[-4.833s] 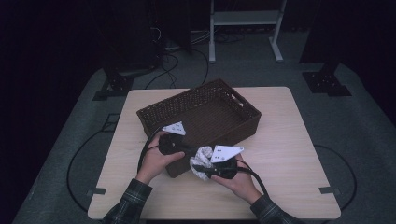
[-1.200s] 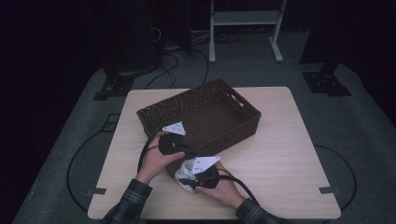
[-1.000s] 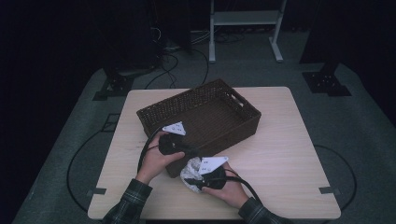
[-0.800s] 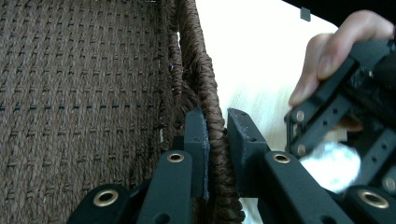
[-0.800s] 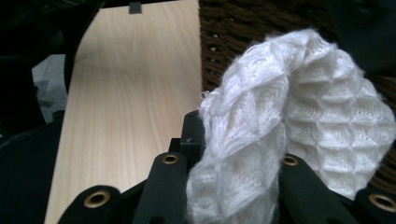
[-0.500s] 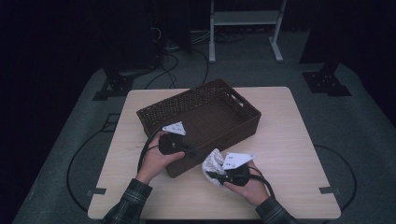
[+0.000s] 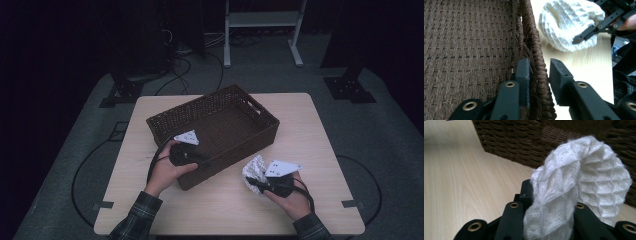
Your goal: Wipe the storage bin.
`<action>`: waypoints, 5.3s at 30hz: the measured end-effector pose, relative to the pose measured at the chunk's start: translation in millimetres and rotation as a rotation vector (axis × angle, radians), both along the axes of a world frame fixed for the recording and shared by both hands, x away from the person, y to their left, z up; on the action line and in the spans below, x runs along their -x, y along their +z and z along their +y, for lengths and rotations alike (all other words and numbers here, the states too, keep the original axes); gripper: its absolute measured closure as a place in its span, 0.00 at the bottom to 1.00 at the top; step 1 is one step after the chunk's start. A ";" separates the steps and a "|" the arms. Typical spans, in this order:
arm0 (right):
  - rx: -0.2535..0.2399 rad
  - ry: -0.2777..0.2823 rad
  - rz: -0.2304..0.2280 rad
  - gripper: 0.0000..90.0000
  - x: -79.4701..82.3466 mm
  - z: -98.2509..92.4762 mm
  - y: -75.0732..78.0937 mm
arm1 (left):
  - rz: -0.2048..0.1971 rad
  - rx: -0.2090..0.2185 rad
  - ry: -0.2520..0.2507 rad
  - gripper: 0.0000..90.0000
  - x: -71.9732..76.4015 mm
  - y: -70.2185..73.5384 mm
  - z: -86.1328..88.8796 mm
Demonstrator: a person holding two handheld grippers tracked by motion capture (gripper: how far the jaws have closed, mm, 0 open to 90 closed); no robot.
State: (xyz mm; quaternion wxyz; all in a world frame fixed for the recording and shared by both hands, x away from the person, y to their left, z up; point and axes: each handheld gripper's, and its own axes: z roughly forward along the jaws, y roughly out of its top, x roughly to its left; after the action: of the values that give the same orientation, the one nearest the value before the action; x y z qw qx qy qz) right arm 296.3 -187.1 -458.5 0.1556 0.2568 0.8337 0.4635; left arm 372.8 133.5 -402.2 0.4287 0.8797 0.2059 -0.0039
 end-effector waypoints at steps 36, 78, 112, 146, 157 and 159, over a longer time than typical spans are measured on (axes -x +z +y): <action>0.042 -0.128 -0.036 0.81 -2.2 -41.0 0.8 | 0.003 -0.028 -0.016 0.89 23.2 13.2 29.9; 0.050 -0.170 -0.037 0.81 -1.5 -56.2 -1.9 | -0.030 0.026 -0.066 0.51 2.4 29.0 -6.8; 0.056 -0.169 -0.028 0.81 -2.7 -55.9 -4.1 | -0.088 0.000 0.073 0.39 -29.5 15.0 87.2; 0.055 -0.172 -0.030 0.80 -2.4 -57.2 -3.3 | -0.069 -0.049 -0.083 0.64 -3.4 9.8 42.8; 0.057 -0.176 -0.033 0.80 -2.2 -57.6 -3.0 | -0.060 -0.045 -0.038 0.66 -9.4 9.0 43.7; 0.059 -0.178 -0.032 0.80 -2.1 -58.2 -2.9 | -0.060 -0.046 -0.022 0.66 -10.8 8.9 46.5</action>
State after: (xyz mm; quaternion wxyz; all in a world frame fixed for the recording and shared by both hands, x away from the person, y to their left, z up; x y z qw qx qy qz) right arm 298.4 -245.4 -461.5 0.2170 0.3176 0.8183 0.4271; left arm 383.6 180.0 -393.3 0.4144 0.8912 0.1833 0.0224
